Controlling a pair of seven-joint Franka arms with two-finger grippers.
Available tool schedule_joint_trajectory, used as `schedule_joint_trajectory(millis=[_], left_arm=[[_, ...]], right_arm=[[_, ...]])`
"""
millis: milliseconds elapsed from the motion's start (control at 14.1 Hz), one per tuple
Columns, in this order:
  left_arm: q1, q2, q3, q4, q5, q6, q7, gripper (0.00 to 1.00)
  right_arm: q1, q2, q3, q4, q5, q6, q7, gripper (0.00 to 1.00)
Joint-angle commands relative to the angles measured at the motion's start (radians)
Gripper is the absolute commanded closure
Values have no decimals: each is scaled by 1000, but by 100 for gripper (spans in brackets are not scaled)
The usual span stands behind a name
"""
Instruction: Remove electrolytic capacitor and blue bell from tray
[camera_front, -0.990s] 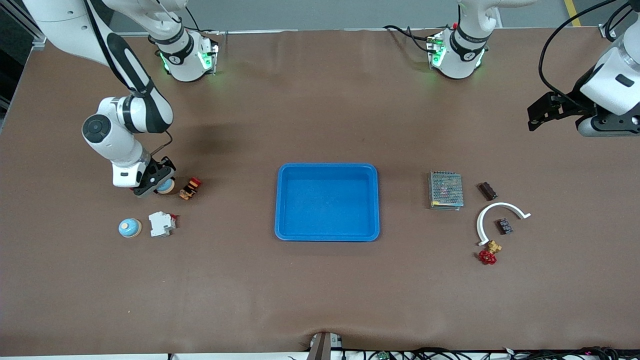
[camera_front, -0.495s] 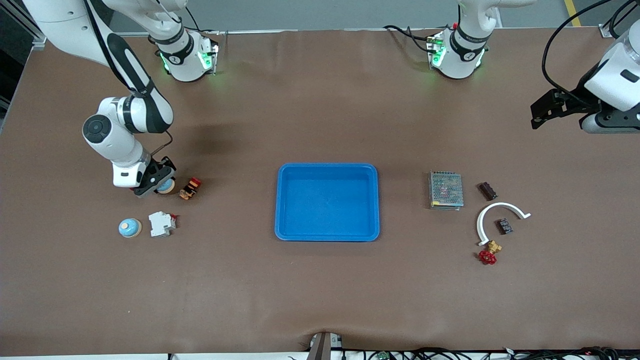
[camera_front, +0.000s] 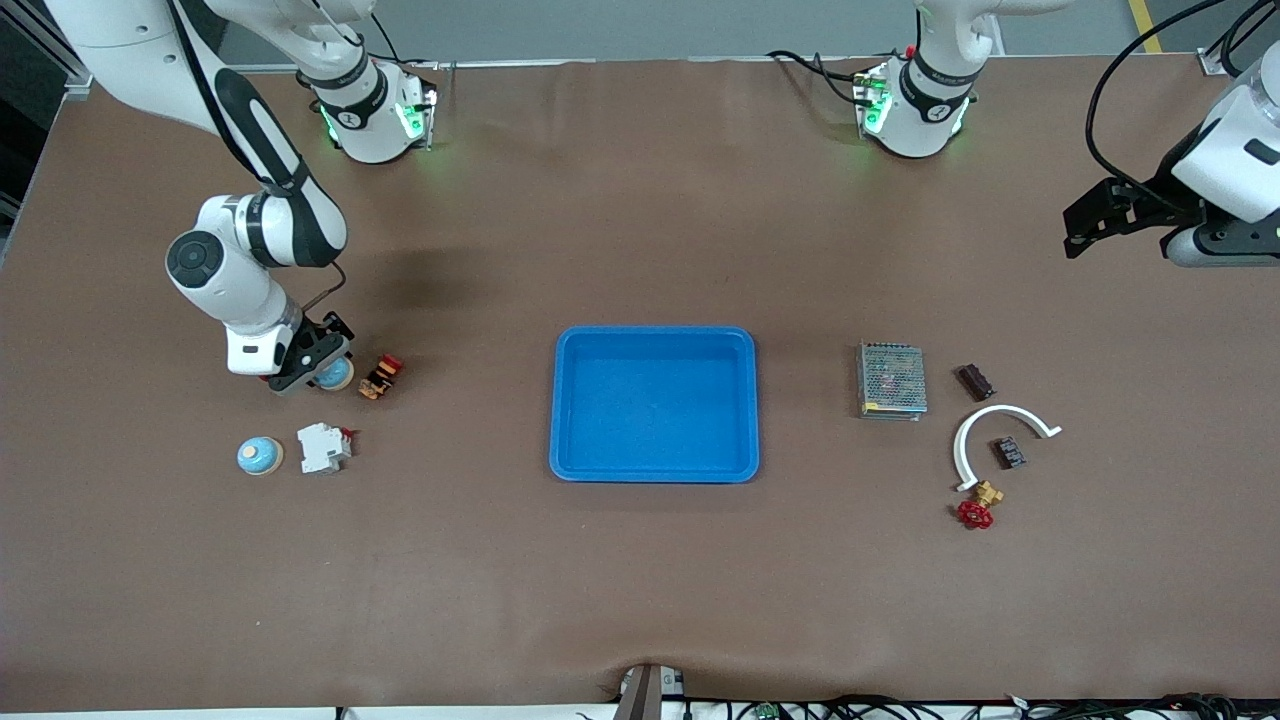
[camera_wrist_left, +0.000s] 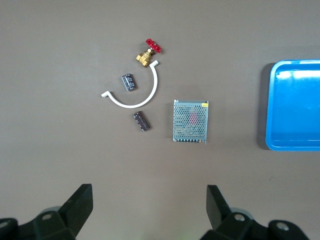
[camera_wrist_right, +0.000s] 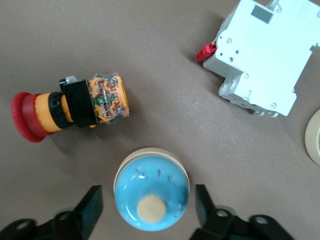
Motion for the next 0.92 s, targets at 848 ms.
schedule_joint_trajectory(millis=[848], left_arm=[[4, -17, 3, -4, -21, -1, 7, 0]], right_arm=[[166, -173, 16, 493, 4, -922, 529, 0]])
